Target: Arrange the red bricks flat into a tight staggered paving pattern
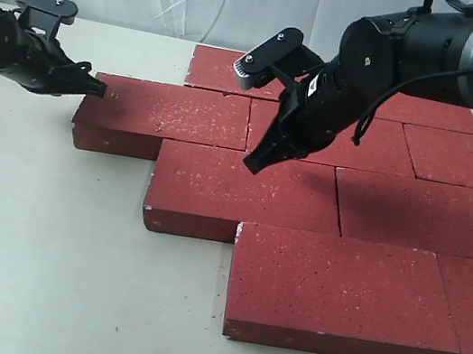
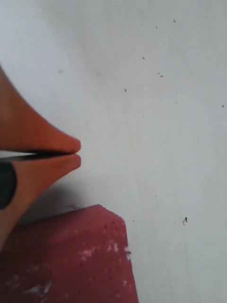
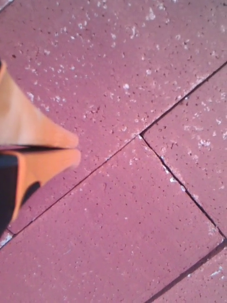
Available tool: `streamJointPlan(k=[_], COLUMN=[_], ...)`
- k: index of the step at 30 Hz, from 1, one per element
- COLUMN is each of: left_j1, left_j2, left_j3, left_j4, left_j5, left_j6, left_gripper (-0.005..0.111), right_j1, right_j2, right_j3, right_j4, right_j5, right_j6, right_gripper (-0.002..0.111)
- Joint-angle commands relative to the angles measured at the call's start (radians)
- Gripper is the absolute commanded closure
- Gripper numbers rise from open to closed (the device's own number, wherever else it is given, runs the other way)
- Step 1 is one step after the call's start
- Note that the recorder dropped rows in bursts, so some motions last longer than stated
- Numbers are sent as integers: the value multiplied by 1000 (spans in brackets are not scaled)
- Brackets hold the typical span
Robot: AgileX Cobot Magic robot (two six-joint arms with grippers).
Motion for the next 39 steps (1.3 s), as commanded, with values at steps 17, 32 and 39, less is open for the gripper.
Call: streamJointPlan(k=[17,32,39], left_j1=[-75,-12,-4], left_j2=[-255,-445,-563], left_j3=[-6,-98,-48], left_j4=[-95,189,197], left_j5=[78,752,716], left_j6=[-3,-8,-6], left_gripper=[107,107,107], right_j1=[-5,-319,-475], right_j2=[-12,-85,-248], right_j3=[-167,-209,-20], right_j4=[-124,-166,-94], right_j5=[255,561,367], right_j6=[3,243,245], right_gripper=[109,109,109])
